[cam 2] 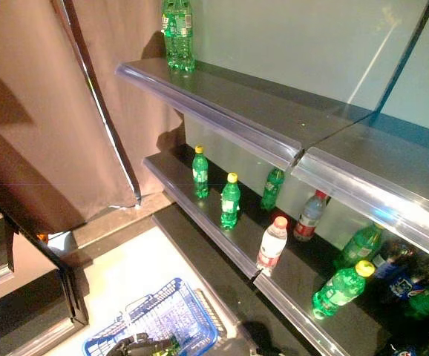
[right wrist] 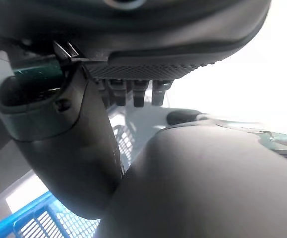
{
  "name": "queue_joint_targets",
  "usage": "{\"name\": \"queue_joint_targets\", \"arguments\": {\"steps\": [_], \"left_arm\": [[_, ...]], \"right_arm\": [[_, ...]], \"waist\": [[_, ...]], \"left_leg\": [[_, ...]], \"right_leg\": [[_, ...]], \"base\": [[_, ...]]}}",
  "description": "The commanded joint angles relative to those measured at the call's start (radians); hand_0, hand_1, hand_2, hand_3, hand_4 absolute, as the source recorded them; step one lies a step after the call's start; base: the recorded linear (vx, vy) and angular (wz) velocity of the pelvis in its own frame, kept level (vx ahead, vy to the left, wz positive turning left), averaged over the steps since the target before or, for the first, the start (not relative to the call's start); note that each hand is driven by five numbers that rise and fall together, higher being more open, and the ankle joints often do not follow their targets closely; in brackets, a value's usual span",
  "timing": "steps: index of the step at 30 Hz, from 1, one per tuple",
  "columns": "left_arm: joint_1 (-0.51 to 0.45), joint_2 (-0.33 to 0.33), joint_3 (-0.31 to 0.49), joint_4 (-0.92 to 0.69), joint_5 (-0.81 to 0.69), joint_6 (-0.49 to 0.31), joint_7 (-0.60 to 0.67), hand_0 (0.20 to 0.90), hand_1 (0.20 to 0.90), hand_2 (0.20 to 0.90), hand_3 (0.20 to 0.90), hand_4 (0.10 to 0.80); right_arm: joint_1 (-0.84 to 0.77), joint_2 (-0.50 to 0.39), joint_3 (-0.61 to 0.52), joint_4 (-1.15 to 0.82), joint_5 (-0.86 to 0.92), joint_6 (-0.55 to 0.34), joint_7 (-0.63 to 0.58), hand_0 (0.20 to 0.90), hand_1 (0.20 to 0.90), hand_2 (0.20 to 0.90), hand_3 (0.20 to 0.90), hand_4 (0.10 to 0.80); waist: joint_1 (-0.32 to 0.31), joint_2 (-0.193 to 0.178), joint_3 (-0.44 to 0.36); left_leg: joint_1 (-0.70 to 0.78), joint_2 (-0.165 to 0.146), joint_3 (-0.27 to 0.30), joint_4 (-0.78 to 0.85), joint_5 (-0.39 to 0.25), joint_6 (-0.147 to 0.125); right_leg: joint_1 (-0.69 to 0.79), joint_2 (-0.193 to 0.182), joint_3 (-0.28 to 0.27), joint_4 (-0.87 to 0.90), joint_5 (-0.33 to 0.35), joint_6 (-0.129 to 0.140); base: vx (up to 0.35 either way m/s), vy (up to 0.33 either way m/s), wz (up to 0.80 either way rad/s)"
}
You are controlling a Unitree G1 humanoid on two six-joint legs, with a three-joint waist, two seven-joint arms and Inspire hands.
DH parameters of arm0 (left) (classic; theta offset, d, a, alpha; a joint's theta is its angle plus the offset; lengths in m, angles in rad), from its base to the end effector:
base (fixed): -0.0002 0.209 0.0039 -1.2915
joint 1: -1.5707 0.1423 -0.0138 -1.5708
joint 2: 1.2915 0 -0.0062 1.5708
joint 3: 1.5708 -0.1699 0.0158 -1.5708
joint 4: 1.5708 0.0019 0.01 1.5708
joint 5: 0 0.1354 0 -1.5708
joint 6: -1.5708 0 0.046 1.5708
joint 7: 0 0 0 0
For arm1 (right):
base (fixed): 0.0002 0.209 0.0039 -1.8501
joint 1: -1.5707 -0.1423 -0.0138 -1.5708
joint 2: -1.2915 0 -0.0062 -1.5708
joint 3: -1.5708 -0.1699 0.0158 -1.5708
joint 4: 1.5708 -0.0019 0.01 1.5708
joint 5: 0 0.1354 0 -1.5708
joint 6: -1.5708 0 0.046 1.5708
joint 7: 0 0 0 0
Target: Pick up the drink and place into the basket.
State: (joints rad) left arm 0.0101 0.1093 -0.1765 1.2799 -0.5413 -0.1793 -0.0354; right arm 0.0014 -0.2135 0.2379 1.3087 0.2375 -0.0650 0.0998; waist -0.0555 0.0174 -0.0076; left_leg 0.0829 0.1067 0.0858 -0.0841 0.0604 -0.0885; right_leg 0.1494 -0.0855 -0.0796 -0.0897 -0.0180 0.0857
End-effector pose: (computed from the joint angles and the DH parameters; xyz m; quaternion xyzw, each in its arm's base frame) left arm 0.0652 0.1791 -0.1073 -0.1175 0.5150 0.1201 0.8406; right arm 0.0584 -0.2097 -0.1050 -0.0349 0.5872 -0.0010 0.8087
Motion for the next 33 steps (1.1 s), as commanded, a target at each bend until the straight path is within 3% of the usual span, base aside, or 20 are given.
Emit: {"name": "queue_joint_targets", "arguments": {"steps": [1,5,7,12,16,20,23,33], "left_arm": [[-0.018,0.043,-0.008,-0.006,0.008,-0.109,-0.002,0.300,0.300,0.300,0.200,0.100],[-0.019,0.036,-0.004,-0.011,-0.008,-0.109,0.001,0.300,0.300,0.300,0.200,0.100],[-0.020,0.030,-0.007,-0.012,0.002,-0.112,0.001,0.300,0.300,0.300,0.200,0.100],[-0.022,0.024,-0.020,-0.017,0.023,-0.118,0.004,0.300,0.300,0.300,0.200,0.100],[-0.023,0.034,-0.018,-0.028,0.015,-0.106,0.021,0.300,0.300,0.300,0.200,0.100],[-0.006,0.068,-0.010,-0.066,0.015,-0.080,0.026,0.300,0.300,0.300,0.200,0.100],[0.033,0.082,-0.006,-0.126,0.013,-0.058,0.046,0.300,0.300,0.300,0.200,0.100],[0.075,0.090,-0.001,-0.172,0.015,-0.067,0.053,0.300,0.300,0.300,0.200,0.100]], "right_arm": [[-0.033,0.019,0.008,0.063,-0.009,-0.003,0.022,0.900,0.900,0.900,0.900,0.800],[-0.034,0.007,0.009,0.050,-0.007,-0.003,0.015,0.900,0.900,0.900,0.900,0.800],[-0.039,0.001,0.012,0.040,0.009,-0.003,0.005,0.900,0.900,0.900,0.900,0.800],[-0.041,-0.012,-0.002,0.044,0.006,-0.080,0.002,0.900,0.900,0.900,0.900,0.800],[-0.030,-0.016,0.013,0.005,-0.049,-0.169,0.002,0.900,0.900,0.900,0.900,0.800],[-0.023,-0.052,0.105,-0.286,-0.021,-0.183,0.048,0.900,0.900,0.900,0.900,0.800],[-0.001,-0.100,0.158,-0.668,-0.020,-0.100,0.063,0.900,0.900,0.900,0.900,0.800],[-0.027,-0.193,0.175,-1.100,0.057,-0.110,0.173,0.900,0.900,0.900,0.900,0.800]], "waist": [[0.047,-0.028,0.073],[0.055,-0.039,0.092],[0.067,-0.045,0.113],[0.056,-0.027,0.127],[0.049,-0.025,0.113],[0.048,-0.037,0.106],[0.041,-0.050,0.097],[0.047,-0.067,0.077]], "left_leg": [[0.007,-0.062,-0.040,0.044,-0.061,0.065],[-0.042,-0.079,-0.059,0.147,-0.085,0.060],[-0.096,-0.092,-0.098,0.205,-0.082,0.058],[-0.077,-0.056,-0.078,0.110,-0.035,0.045],[-0.037,-0.057,-0.071,0.060,-0.033,0.042],[-0.020,-0.058,-0.065,0.046,-0.042,0.045],[-0.006,-0.060,-0.058,0.023,-0.042,0.054],[0.003,-0.047,-0.033,0.019,-0.048,0.052]], "right_leg": [[-0.058,0.028,-0.028,0.039,0.047,-0.047],[-0.060,0.029,-0.027,0.048,0.043,-0.063],[-0.070,0.029,-0.017,0.066,0.043,-0.068],[-0.074,0.022,-0.021,0.074,0.034,-0.056],[-0.060,0.008,-0.028,0.053,0.042,-0.042],[-0.053,0.003,-0.029,0.033,0.051,-0.034],[-0.051,0.006,-0.022,0.020,0.056,-0.031],[-0.046,0.004,-0.030,0.017,0.052,-0.028]], "base": [[-0.067,-0.076,0.06],[-0.062,-0.040,0.05],[-0.096,0.021,0.17],[-0.021,0.120,0.05],[0.054,0.099,-0.08],[0.008,0.013,0.00],[0.000,-0.022,-0.03],[0.014,-0.010,0.00]]}}
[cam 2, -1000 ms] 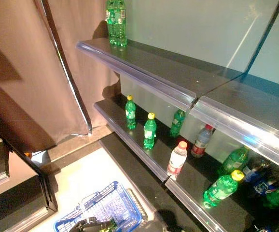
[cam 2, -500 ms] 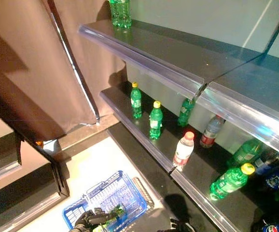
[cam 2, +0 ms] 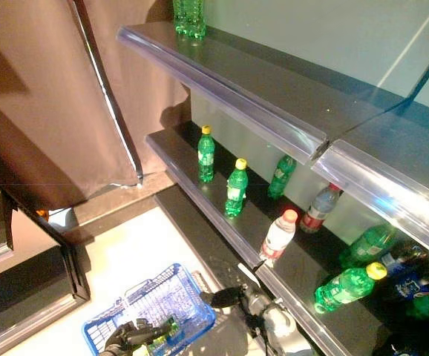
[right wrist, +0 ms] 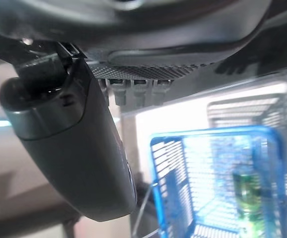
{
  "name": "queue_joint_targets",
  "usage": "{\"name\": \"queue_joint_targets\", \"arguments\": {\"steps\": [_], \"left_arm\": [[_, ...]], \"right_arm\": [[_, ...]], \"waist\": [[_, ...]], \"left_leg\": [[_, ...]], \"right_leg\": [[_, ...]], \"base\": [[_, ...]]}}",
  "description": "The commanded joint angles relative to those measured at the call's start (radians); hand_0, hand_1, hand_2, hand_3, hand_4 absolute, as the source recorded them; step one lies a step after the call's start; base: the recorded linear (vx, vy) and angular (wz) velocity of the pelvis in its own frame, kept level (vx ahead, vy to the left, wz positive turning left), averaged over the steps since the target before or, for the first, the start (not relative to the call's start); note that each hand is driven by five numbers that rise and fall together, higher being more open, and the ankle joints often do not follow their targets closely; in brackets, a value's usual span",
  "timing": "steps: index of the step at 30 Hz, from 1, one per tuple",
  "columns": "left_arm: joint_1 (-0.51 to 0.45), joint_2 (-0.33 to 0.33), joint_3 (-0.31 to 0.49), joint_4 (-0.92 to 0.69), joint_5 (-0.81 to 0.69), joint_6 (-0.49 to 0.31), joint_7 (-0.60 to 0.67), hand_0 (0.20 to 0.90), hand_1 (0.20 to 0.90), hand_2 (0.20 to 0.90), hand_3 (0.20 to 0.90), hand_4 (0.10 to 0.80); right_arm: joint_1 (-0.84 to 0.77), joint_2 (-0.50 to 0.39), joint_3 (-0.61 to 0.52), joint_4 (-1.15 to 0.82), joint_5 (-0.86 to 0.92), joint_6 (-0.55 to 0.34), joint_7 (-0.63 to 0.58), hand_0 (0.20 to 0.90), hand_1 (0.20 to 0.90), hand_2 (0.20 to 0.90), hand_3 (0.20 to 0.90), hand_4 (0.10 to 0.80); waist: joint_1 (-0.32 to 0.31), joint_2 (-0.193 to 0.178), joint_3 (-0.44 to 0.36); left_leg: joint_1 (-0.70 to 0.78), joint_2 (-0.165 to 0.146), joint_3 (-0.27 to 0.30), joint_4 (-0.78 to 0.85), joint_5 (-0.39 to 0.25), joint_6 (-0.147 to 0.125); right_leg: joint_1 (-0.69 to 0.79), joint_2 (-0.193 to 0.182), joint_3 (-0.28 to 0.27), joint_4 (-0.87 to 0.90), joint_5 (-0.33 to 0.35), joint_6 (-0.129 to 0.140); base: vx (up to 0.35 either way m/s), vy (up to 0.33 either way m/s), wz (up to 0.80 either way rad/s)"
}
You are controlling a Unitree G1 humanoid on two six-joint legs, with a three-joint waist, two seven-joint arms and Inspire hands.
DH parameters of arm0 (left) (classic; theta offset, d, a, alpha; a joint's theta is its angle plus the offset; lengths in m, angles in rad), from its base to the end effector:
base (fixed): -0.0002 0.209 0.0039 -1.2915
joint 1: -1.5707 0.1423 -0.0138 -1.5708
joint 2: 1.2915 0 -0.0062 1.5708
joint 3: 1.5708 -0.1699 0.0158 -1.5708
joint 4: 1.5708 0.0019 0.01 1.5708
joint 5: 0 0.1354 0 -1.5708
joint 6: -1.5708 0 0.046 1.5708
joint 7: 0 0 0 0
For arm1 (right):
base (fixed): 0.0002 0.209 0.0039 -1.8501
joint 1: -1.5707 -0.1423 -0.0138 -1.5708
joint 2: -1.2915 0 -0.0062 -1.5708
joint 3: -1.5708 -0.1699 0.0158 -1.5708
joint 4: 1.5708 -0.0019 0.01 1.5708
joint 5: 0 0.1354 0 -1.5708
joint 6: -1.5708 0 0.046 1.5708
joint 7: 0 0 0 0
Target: Pick up the drink and place into the basket.
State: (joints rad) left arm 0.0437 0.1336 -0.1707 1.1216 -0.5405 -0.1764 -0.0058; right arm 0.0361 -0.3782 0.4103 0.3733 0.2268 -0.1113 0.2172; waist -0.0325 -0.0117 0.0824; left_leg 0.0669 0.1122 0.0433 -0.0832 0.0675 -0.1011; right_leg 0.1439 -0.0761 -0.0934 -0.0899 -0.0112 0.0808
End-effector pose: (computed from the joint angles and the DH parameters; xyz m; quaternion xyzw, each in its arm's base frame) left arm 0.0800 0.1827 -0.1000 -0.1177 0.4657 0.1229 0.8684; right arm 0.1631 -0.1717 -0.0179 -0.0774 0.2064 0.2437 0.9445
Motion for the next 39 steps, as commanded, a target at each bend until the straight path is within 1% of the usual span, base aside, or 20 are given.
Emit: {"name": "queue_joint_targets", "arguments": {"steps": [1,5,6,9,11,13,14,15,16,21,22,25,29,33,35,37,39], "left_arm": [[0.045,0.066,-0.003,-0.012,0.014,-0.071,0.022,0.300,0.300,0.300,0.200,0.100],[0.058,0.064,0.013,-0.006,0.017,-0.072,0.018,0.300,0.300,0.300,0.200,0.100],[0.058,0.064,0.014,-0.005,0.017,-0.073,0.017,0.300,0.300,0.300,0.200,0.100],[0.064,0.062,0.022,0.006,0.020,-0.078,0.012,0.300,0.300,0.300,0.200,0.100],[0.068,0.061,0.023,0.007,0.021,-0.083,0.009,0.300,0.300,0.300,0.200,0.100],[0.074,0.056,0.025,0.003,0.026,-0.085,0.011,0.300,0.300,0.300,0.200,0.100],[0.074,0.056,0.025,0.002,0.026,-0.084,0.012,0.300,0.300,0.300,0.200,0.100],[0.077,0.051,0.029,0.004,0.027,-0.088,0.012,0.300,0.300,0.300,0.200,0.100],[0.081,0.040,0.035,-0.001,0.031,-0.086,0.018,0.300,0.300,0.300,0.200,0.100],[0.090,0.020,0.048,-0.005,0.029,-0.090,0.023,0.300,0.300,0.300,0.200,0.100],[0.095,0.018,0.050,0.000,0.023,-0.096,0.019,0.300,0.300,0.300,0.200,0.100],[0.102,0.014,0.048,0.003,0.021,-0.100,0.019,0.300,0.300,0.300,0.200,0.100],[0.104,0.014,0.036,0.005,0.014,-0.105,0.019,0.300,0.300,0.300,0.200,0.100],[0.112,0.011,0.034,-0.001,0.020,-0.100,0.029,0.300,0.300,0.300,0.200,0.100],[0.117,0.016,0.031,-0.004,0.015,-0.101,0.026,0.300,0.300,0.300,0.200,0.100],[0.116,0.020,0.027,0.001,0.010,-0.107,0.020,0.300,0.300,0.300,0.200,0.100],[0.107,0.021,0.018,-0.002,-0.001,-0.111,0.019,0.300,0.300,0.300,0.200,0.100]], "right_arm": [[-0.064,-0.036,-0.005,-0.201,0.074,-0.068,0.067,0.900,0.900,0.900,0.900,0.800],[-0.077,-0.074,-0.038,-0.361,0.118,-0.055,0.122,0.900,0.900,0.900,0.900,0.800],[-0.077,-0.076,-0.041,-0.368,0.124,-0.050,0.126,0.900,0.900,0.900,0.900,0.800],[-0.094,-0.104,-0.074,-0.456,0.187,-0.051,0.185,0.900,0.900,0.900,0.900,0.800],[-0.101,-0.115,-0.086,-0.491,0.215,-0.083,0.188,0.900,0.900,0.900,0.900,0.800],[-0.117,-0.126,-0.133,-0.569,0.260,-0.137,0.117,0.900,0.900,0.900,0.900,0.800],[-0.118,-0.125,-0.138,-0.576,0.262,-0.142,0.104,0.900,0.900,0.900,0.900,0.800],[-0.124,-0.116,-0.166,-0.602,0.259,-0.189,0.020,0.900,0.900,0.900,0.900,0.800],[-0.122,-0.089,-0.204,-0.620,0.211,-0.257,-0.091,0.900,0.900,0.900,0.900,0.800],[-0.090,-0.052,-0.253,-0.638,0.102,-0.345,-0.262,0.900,0.900,0.900,0.900,0.800],[-0.069,-0.057,-0.266,-0.635,0.050,-0.354,-0.336,0.900,0.900,0.900,0.900,0.800],[-0.048,-0.064,-0.286,-0.606,0.040,-0.342,-0.427,0.900,0.900,0.900,0.900,0.800],[-0.036,-0.072,-0.293,-0.570,-0.061,-0.374,-0.538,0.900,0.900,0.900,0.900,0.800],[-0.032,-0.081,-0.279,-0.519,-0.106,-0.333,-0.571,0.900,0.900,0.900,0.900,0.800],[-0.029,-0.089,-0.273,-0.497,-0.093,-0.314,-0.580,0.900,0.900,0.900,0.900,0.800],[-0.030,-0.091,-0.270,-0.473,-0.083,-0.324,-0.589,0.900,0.900,0.900,0.900,0.800],[-0.036,-0.085,-0.262,-0.459,-0.107,-0.340,-0.624,0.900,0.900,0.900,0.900,0.800]], "waist": [[0.024,-0.038,-0.015],[0.023,-0.041,-0.022],[0.023,-0.041,-0.022],[0.023,-0.044,-0.027],[0.024,-0.045,-0.029],[0.024,-0.044,-0.032],[0.024,-0.044,-0.032],[0.022,-0.041,-0.035],[0.015,-0.035,-0.038],[-0.004,-0.020,-0.039],[-0.011,-0.018,-0.038],[-0.019,-0.014,-0.034],[-0.023,-0.008,-0.017],[-0.020,-0.004,-0.007],[-0.018,-0.003,-0.004],[-0.017,-0.001,0.003],[-0.016,0.002,0.019]], "left_leg": [[0.022,-0.050,0.012,0.017,-0.057,0.065],[0.024,-0.040,0.020,0.017,-0.057,0.062],[0.024,-0.039,0.020,0.016,-0.058,0.061],[0.027,-0.031,0.026,0.015,-0.058,0.059],[0.027,-0.028,0.028,0.014,-0.057,0.057],[0.027,-0.023,0.032,0.014,-0.057,0.054],[0.027,-0.022,0.033,0.014,-0.057,0.053],[0.028,-0.019,0.035,0.014,-0.057,0.052],[0.030,-0.015,0.038,0.014,-0.058,0.050],[0.034,-0.009,0.051,0.015,-0.060,0.050],[0.033,-0.008,0.058,0.019,-0.062,0.049],[0.031,-0.007,0.064,0.026,-0.064,0.050],[0.021,-0.011,0.064,0.033,-0.065,0.050],[0.023,-0.021,0.057,0.021,-0.065,0.053],[0.020,-0.023,0.054,0.022,-0.065,0.053],[0.011,-0.024,0.053,0.029,-0.065,0.053],[-0.008,-0.027,0.049,0.045,-0.066,0.054]], "right_leg": [[-0.040,-0.005,-0.017,0.018,0.044,-0.023],[-0.039,-0.005,-0.018,0.019,0.040,-0.023],[-0.039,-0.004,-0.018,0.019,0.040,-0.022],[-0.038,-0.003,-0.019,0.021,0.035,-0.022],[-0.037,-0.003,-0.019,0.020,0.035,-0.023],[-0.037,-0.003,-0.020,0.020,0.033,-0.023],[-0.037,-0.002,-0.020,0.020,0.033,-0.024],[-0.039,-0.002,-0.019,0.022,0.033,-0.024],[-0.041,-0.002,-0.016,0.025,0.031,-0.024],[-0.046,-0.003,-0.008,0.030,0.026,-0.024],[-0.048,-0.004,-0.005,0.033,0.024,-0.025],[-0.051,-0.004,-0.004,0.036,0.021,-0.027],[-0.062,-0.006,-0.007,0.044,0.020,-0.030],[-0.061,-0.007,-0.009,0.032,0.026,-0.026],[-0.063,-0.009,-0.011,0.032,0.026,-0.026],[-0.070,-0.010,-0.016,0.039,0.024,-0.026],[-0.089,-0.010,-0.018,0.057,0.020,-0.031]], "base": [[0.049,-0.017,0.00],[0.019,-0.008,0.00],[0.000,0.000,0.00],[0.010,-0.007,0.00],[0.000,0.000,0.00],[0.000,0.000,0.00],[0.000,0.000,0.00],[0.026,0.009,-0.04],[0.028,0.010,-0.05],[0.020,0.024,-0.10],[0.036,0.026,-0.04],[0.040,0.009,-0.07],[0.006,0.001,-0.01],[0.017,0.001,0.00],[0.016,-0.001,0.00],[0.000,0.000,0.00],[-0.029,0.001,0.00]]}}
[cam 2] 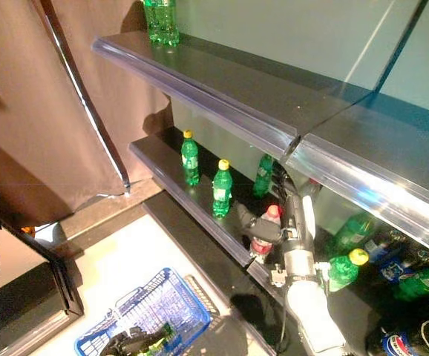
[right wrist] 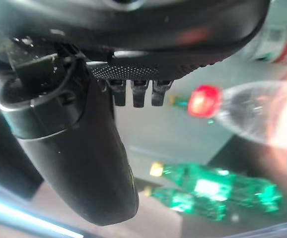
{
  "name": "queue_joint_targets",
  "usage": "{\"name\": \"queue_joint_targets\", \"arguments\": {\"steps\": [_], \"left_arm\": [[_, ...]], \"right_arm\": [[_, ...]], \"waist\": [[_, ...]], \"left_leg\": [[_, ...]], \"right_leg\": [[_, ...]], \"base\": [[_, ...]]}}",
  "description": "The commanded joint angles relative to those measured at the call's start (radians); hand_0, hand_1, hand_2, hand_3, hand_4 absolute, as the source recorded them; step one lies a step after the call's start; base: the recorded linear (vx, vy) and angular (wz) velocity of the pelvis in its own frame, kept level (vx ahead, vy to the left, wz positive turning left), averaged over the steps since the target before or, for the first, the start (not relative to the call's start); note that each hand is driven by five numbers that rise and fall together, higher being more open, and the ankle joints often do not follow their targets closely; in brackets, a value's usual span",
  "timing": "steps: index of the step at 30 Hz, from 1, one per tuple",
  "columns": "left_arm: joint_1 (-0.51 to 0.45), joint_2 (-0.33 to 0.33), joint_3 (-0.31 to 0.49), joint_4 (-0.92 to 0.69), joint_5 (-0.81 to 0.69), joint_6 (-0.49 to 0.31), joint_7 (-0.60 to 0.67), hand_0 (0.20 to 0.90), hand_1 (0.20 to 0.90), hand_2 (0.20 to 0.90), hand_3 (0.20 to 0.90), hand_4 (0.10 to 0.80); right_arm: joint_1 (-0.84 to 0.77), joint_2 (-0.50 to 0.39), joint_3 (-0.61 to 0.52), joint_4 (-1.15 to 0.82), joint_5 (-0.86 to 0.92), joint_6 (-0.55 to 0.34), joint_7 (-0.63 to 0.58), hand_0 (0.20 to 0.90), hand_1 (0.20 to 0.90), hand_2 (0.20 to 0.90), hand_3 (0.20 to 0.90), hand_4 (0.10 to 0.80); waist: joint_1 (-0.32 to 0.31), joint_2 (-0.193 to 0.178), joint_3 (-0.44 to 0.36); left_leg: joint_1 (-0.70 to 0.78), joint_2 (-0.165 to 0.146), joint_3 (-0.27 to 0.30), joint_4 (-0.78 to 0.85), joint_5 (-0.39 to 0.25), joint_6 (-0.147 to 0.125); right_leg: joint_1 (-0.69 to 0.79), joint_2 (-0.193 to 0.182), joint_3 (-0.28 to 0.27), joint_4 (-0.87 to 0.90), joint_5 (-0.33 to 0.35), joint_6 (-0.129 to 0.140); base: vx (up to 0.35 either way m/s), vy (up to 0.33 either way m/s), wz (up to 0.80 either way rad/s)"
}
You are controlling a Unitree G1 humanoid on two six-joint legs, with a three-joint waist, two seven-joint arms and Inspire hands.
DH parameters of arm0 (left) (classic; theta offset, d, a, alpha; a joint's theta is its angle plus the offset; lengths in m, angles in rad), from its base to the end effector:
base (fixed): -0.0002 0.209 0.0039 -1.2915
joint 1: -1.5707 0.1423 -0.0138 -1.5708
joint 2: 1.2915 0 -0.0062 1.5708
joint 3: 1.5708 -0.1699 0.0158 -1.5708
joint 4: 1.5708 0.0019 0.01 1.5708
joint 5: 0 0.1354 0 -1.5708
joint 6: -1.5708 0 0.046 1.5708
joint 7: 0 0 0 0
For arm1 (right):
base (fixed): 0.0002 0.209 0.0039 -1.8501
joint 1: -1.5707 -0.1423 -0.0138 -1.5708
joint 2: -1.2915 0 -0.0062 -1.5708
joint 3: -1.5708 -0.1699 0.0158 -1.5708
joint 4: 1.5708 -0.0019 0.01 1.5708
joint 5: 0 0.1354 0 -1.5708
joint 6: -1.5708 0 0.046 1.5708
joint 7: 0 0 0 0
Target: Pick up the drink and place into the basket.
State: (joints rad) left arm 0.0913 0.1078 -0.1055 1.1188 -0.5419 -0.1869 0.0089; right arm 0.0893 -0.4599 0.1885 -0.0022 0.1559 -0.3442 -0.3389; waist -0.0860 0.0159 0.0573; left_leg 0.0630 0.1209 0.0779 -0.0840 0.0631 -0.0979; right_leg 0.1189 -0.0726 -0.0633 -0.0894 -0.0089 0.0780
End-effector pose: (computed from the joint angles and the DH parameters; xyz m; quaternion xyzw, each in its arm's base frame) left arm 0.0647 0.1811 -0.1031 -0.1395 0.4734 0.1616 0.8546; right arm 0.1790 -0.1946 0.0605 -0.1113 -0.1183 -0.0588 0.9850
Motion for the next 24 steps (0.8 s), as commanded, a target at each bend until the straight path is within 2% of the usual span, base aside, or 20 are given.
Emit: {"name": "queue_joint_targets", "arguments": {"steps": [1,3,6,11,24], "left_arm": [[0.051,0.048,-0.054,-0.001,-0.003,-0.103,0.004,0.300,0.300,0.300,0.200,0.100],[0.030,0.048,-0.072,-0.006,-0.012,-0.106,0.003,0.300,0.300,0.300,0.200,0.100],[-0.010,0.044,-0.110,-0.013,-0.040,-0.123,0.012,0.300,0.300,0.300,0.200,0.100],[-0.015,0.031,-0.128,-0.021,-0.055,-0.141,0.022,0.300,0.300,0.300,0.200,0.100],[-0.036,0.039,-0.153,-0.060,-0.095,-0.157,0.010,0.300,0.300,0.300,0.200,0.100]], "right_arm": [[-0.096,-0.003,-0.035,-0.079,-0.050,-0.115,-0.093,0.900,0.900,0.900,0.900,0.800],[-0.118,-0.005,-0.025,-0.061,-0.091,-0.134,-0.165,0.900,0.900,0.900,0.900,0.800],[-0.178,-0.007,-0.022,-0.028,-0.186,-0.175,-0.335,0.900,0.900,0.900,0.900,0.800],[-0.216,0.002,-0.036,-0.001,-0.234,-0.191,-0.444,0.900,0.900,0.900,0.900,0.800],[-0.291,-0.011,-0.004,0.017,-0.224,-0.181,-0.448,0.900,0.900,0.900,0.900,0.800]], "waist": [[0.038,-0.024,0.055],[0.039,-0.020,0.077],[0.040,-0.011,0.139],[0.038,0.003,0.194],[0.029,0.024,0.297]], "left_leg": [[-0.017,-0.039,0.011,0.057,-0.062,0.053],[-0.048,-0.045,0.008,0.083,-0.065,0.056],[-0.115,-0.057,0.003,0.149,-0.071,0.060],[-0.164,-0.073,-0.003,0.202,-0.075,0.062],[-0.267,-0.085,0.013,0.294,-0.067,0.061]], "right_leg": [[-0.077,-0.014,-0.050,0.067,0.015,-0.031],[-0.106,-0.014,-0.053,0.092,0.010,-0.038],[-0.165,-0.014,-0.054,0.145,0.003,-0.051],[-0.196,-0.021,-0.047,0.176,-0.001,-0.057],[-0.270,-0.041,-0.034,0.228,-0.003,-0.061]], "base": [[-0.067,0.004,0.01],[-0.140,0.014,0.00],[-0.195,0.021,0.00],[-0.064,0.037,0.00],[-0.032,0.022,-0.02]]}}
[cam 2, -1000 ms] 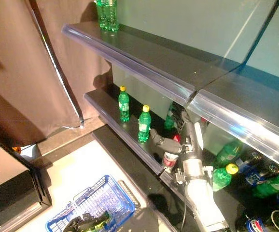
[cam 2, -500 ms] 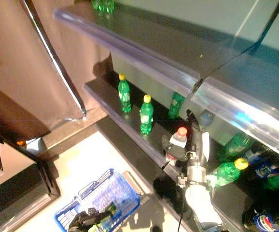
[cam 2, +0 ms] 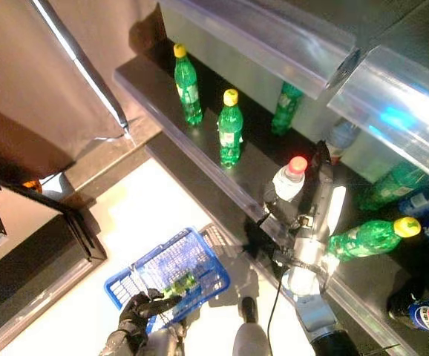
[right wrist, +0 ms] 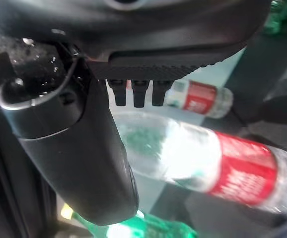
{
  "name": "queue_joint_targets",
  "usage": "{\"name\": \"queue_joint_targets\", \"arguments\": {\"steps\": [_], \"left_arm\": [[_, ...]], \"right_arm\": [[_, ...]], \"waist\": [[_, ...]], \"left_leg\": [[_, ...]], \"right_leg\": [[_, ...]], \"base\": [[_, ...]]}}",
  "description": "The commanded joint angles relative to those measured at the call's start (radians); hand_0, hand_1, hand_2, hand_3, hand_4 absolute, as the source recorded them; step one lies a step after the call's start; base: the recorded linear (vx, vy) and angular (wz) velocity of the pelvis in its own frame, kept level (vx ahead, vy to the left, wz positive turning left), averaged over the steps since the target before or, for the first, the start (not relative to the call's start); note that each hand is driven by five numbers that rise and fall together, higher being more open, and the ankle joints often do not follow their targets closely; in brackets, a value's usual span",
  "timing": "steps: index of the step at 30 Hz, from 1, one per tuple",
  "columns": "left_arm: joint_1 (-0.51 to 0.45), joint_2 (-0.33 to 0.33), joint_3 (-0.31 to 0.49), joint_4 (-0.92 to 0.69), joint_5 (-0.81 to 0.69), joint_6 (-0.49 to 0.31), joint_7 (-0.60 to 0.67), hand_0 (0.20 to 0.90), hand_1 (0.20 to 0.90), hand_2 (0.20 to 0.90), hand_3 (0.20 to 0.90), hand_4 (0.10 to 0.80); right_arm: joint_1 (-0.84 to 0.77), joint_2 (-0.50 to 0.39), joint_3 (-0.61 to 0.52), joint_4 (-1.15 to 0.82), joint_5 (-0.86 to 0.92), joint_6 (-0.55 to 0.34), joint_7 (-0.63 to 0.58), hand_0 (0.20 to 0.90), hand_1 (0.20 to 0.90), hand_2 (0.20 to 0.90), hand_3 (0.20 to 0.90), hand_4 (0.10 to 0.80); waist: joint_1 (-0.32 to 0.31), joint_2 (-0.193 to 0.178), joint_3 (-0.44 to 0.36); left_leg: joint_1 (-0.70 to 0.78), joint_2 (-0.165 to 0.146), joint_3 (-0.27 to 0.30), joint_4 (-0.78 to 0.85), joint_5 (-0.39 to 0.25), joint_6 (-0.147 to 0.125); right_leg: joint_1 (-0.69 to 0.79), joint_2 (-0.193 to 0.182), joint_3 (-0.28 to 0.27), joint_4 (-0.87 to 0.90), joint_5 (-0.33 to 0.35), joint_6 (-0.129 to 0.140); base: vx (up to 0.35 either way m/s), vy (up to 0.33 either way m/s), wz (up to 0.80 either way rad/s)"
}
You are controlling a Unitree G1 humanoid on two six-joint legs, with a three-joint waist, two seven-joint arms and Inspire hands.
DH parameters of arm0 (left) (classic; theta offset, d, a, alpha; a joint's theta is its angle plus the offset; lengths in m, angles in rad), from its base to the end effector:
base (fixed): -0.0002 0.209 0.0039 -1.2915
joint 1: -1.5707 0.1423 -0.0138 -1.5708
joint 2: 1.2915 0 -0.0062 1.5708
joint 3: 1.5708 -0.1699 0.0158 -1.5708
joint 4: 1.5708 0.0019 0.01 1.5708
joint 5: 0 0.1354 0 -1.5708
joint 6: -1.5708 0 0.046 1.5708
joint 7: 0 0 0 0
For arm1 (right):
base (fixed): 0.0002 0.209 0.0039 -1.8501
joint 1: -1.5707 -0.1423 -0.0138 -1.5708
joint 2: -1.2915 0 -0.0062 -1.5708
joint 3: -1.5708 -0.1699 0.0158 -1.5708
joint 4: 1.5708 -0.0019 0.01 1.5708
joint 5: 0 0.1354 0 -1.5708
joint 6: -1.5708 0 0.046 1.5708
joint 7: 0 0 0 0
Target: Pick up the drink and place into the basket.
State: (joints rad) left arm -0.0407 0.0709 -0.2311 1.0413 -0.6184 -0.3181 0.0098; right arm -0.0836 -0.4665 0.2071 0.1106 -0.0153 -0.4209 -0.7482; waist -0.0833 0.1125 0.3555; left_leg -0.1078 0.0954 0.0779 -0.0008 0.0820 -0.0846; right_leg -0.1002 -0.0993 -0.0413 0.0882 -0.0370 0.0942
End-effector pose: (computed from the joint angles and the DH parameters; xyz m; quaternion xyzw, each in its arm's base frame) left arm 0.1244 0.1537 -0.0840 -0.1622 0.3425 0.0961 0.9204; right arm 0.2090 -0.1888 0.0750 -0.1461 -0.2368 -0.2177 0.9355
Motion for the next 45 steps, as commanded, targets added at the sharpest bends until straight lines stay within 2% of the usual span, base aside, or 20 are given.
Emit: {"name": "queue_joint_targets", "arguments": {"steps": [1,9,17,22,23,24,26,27,34,45], "left_arm": [[0.092,0.077,-0.033,0.013,-0.020,-0.028,0.011,0.300,0.300,0.300,0.200,0.100],[0.063,0.097,-0.047,-0.014,-0.040,-0.024,0.017,0.300,0.300,0.300,0.200,0.100],[0.029,0.123,-0.058,-0.034,-0.066,-0.019,0.015,0.300,0.300,0.300,0.200,0.100],[0.020,0.125,-0.062,-0.047,-0.075,-0.020,0.020,0.300,0.300,0.300,0.200,0.100],[0.022,0.126,-0.061,-0.051,-0.074,-0.022,0.022,0.300,0.300,0.300,0.200,0.100],[0.022,0.125,-0.061,-0.052,-0.074,-0.022,0.022,0.300,0.300,0.300,0.200,0.100],[0.027,0.126,-0.063,-0.060,-0.074,-0.023,0.025,0.300,0.300,0.300,0.200,0.100],[0.027,0.125,-0.062,-0.065,-0.072,-0.020,0.028,0.300,0.300,0.300,0.200,0.100],[0.042,0.128,-0.065,-0.081,-0.062,-0.013,0.030,0.300,0.300,0.300,0.200,0.100],[0.070,0.143,-0.071,-0.110,-0.058,-0.011,0.016,0.300,0.300,0.300,0.200,0.100]], "right_arm": [[-0.128,-0.002,-0.018,-0.091,-0.054,-0.103,-0.040,0.900,0.900,0.900,0.900,0.800],[-0.192,-0.001,0.001,-0.072,-0.026,-0.098,0.009,0.900,0.900,0.900,0.900,0.800],[-0.300,0.002,-0.012,-0.056,-0.048,-0.084,-0.056,0.900,0.900,0.900,0.900,0.800],[-0.346,-0.004,-0.027,-0.044,-0.049,-0.080,-0.055,0.900,0.900,0.900,0.900,0.800],[-0.356,-0.009,-0.032,-0.040,-0.049,-0.080,-0.056,0.747,0.747,0.747,0.722,0.622],[-0.356,-0.010,-0.032,-0.040,-0.049,-0.080,-0.056,0.655,0.655,0.655,0.615,0.515],[-0.367,-0.023,-0.039,-0.045,-0.049,-0.076,-0.063,0.389,0.389,0.389,0.304,0.204],[-0.369,-0.025,-0.040,-0.046,-0.049,-0.078,-0.066,0.300,0.300,0.300,0.200,0.100],[-0.398,-0.050,-0.060,-0.045,-0.059,-0.071,-0.077,0.300,0.300,0.300,0.200,0.100],[-0.432,-0.080,-0.084,-0.033,-0.035,-0.069,-0.056,0.300,0.300,0.300,0.200,0.100]], "waist": [[0.027,-0.073,0.009],[0.032,-0.070,0.081],[0.038,-0.057,0.140],[0.040,-0.046,0.164],[0.042,-0.043,0.164],[0.042,-0.043,0.164],[0.043,-0.040,0.164],[0.044,-0.039,0.164],[0.055,-0.032,0.164],[0.066,-0.022,0.164]], "left_leg": [[-0.111,-0.059,0.012,0.227,-0.082,0.046],[-0.201,-0.051,0.003,0.303,-0.043,0.036],[-0.266,-0.049,-0.001,0.334,-0.019,0.033],[-0.301,-0.050,-0.005,0.362,0.000,0.031],[-0.324,-0.050,-0.005,0.380,0.008,0.030],[-0.327,-0.050,-0.005,0.383,0.008,0.030],[-0.356,-0.049,-0.002,0.410,0.017,0.029],[-0.366,-0.048,-0.001,0.420,0.018,0.028],[-0.440,-0.050,-0.007,0.522,0.024,0.026],[-0.483,-0.056,-0.020,0.555,0.060,0.021]], "right_leg": [[-0.060,-0.014,-0.055,0.059,0.024,-0.079],[-0.110,-0.006,-0.047,0.097,0.020,-0.091],[-0.161,0.005,-0.039,0.118,0.024,-0.098],[-0.193,0.013,-0.038,0.143,0.017,-0.106],[-0.208,0.018,-0.039,0.154,0.011,-0.112],[-0.211,0.018,-0.040,0.156,0.010,-0.112],[-0.233,0.024,-0.042,0.175,0.000,-0.121],[-0.243,0.027,-0.042,0.184,-0.003,-0.123],[-0.290,0.036,-0.050,0.266,-0.044,-0.142],[-0.308,0.053,-0.047,0.285,-0.048,-0.155]], "base": [[-0.054,-0.022,0.05],[-0.037,-0.023,-0.02],[-0.026,-0.027,0.01],[-0.021,-0.016,-0.02],[0.000,0.000,0.00],[-0.011,-0.027,-0.03],[0.000,0.000,0.00],[0.002,-0.032,-0.02],[0.021,-0.029,-0.02],[0.008,-0.015,-0.02]]}}
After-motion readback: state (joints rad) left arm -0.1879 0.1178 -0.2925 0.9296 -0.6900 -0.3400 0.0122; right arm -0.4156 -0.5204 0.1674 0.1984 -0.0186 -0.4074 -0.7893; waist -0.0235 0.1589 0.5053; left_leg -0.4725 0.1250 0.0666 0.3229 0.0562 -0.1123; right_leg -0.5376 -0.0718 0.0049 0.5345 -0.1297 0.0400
